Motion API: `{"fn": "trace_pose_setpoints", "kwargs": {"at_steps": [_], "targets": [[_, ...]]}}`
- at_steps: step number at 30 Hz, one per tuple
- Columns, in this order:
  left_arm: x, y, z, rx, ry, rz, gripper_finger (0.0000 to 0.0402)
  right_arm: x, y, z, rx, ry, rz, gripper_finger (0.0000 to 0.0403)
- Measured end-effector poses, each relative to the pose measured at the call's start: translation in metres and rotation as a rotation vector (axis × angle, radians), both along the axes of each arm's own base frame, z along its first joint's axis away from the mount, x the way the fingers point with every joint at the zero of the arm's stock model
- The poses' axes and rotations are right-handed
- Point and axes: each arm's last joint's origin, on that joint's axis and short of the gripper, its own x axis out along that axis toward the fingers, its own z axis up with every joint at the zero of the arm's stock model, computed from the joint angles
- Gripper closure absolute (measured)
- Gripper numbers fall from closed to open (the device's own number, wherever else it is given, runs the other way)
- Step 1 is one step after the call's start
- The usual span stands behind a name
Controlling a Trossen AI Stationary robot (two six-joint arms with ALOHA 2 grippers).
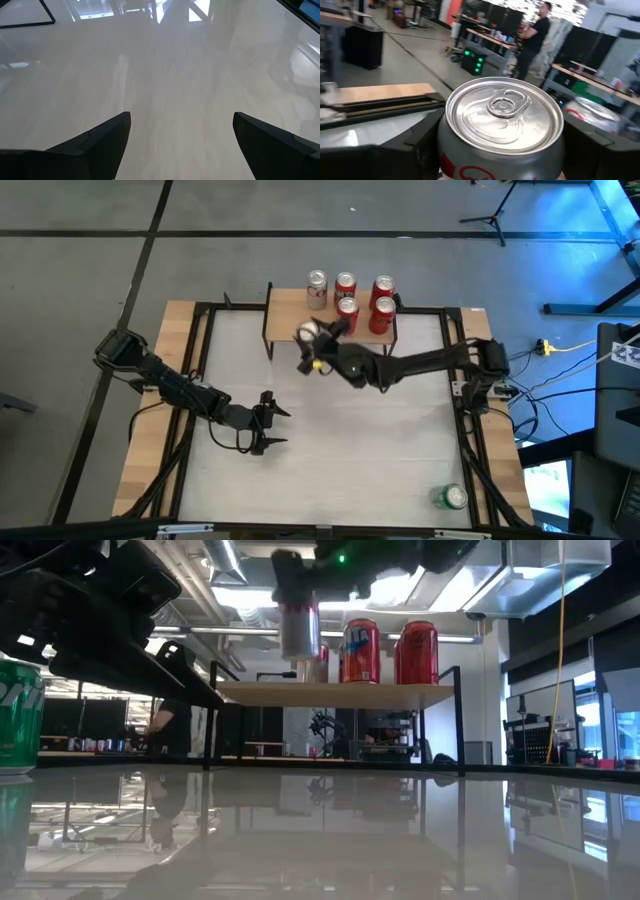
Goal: Place canned beverage on shelf
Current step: Put the silver soda can on the shelf and align with the other silver soda can
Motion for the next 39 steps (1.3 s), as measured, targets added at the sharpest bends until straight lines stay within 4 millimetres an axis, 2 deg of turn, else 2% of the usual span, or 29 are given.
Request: {"fn": "trace_pose_setpoints", "kwargs": {"at_steps": [7,14,35,39], "targets": [[0.0,0.0,0.0,0.0,0.0,0.0,0.006,-0.001,-0.037,-0.002,0.067,-0.032,0.001,0.0112],[0.0,0.0,0.0,0.0,0.0,0.0,0.006,-0.003,-0.054,-0.004,0.092,-0.037,-0.019,0.0112],[0.0,0.0,0.0,-0.001,-0.001,0.0,0.006,-0.006,-0.06,-0.011,0.107,0.022,-0.072,0.0111],[0.0,0.0,0.001,-0.003,-0.006,0.0,0.006,-0.006,-0.061,-0.012,0.109,0.035,-0.076,0.0101]]}}
